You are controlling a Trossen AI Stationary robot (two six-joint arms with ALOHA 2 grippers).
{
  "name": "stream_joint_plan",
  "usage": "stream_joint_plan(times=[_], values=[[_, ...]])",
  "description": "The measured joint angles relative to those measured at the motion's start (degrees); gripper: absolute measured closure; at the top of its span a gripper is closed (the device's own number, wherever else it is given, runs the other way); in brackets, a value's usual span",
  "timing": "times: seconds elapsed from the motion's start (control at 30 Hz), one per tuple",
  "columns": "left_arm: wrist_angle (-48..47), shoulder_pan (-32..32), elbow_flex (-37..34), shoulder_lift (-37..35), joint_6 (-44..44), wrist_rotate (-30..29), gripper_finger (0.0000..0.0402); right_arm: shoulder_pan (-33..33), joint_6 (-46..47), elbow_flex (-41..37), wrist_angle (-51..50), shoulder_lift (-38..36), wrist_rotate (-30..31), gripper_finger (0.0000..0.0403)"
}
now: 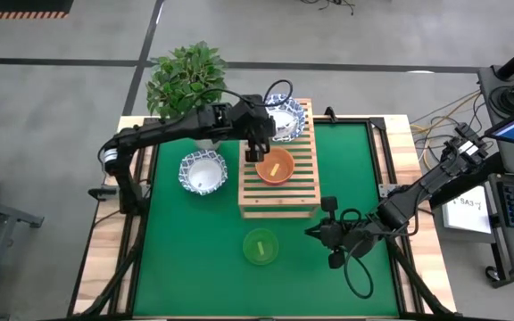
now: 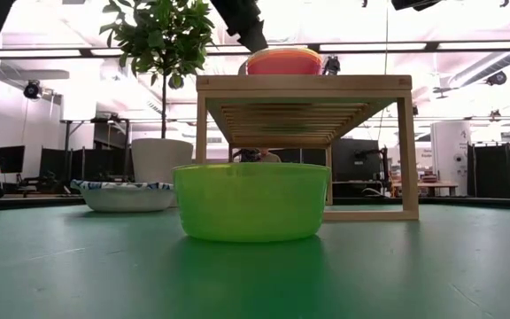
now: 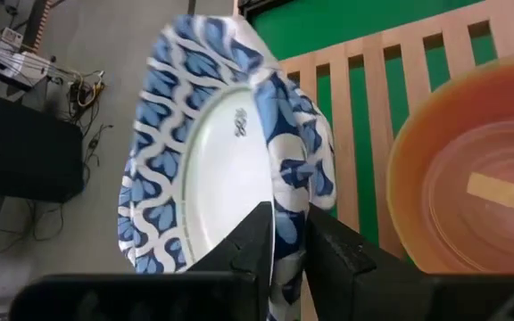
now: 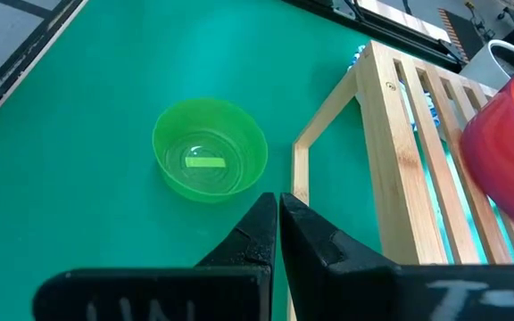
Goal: Place and stack bowls onto a shelf
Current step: Stack the white patterned bowl on top of the other white patterned bowl on the shelf
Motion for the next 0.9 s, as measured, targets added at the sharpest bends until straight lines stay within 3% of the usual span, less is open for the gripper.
stream_joint_plan(times=[0.37, 0.6, 0.77, 0.9], values=[[-0.67, -0.23, 0.81, 0.35, -0.97, -0.15, 0.0290, 0.00, -0.08, 0.00, -0.02, 0.00, 0.00, 0.0394], [-7.48, -2.05, 5.88, 0.24, -3.63, -0.08, 0.0244, 0.00, -0.51, 0.00, -0.02, 0.00, -0.03, 0.0394], [-12.96, -3.14, 10.62, 0.03, -5.58, 0.00, 0.0240, 0.00, -1.02, 0.00, 0.00, 0.00, -0.03, 0.0394], [-13.25, -2.99, 10.99, 0.05, -6.34, -0.07, 0.0266, 0.00, -1.63, 0.00, 0.00, 0.00, -0.03, 0.0394]])
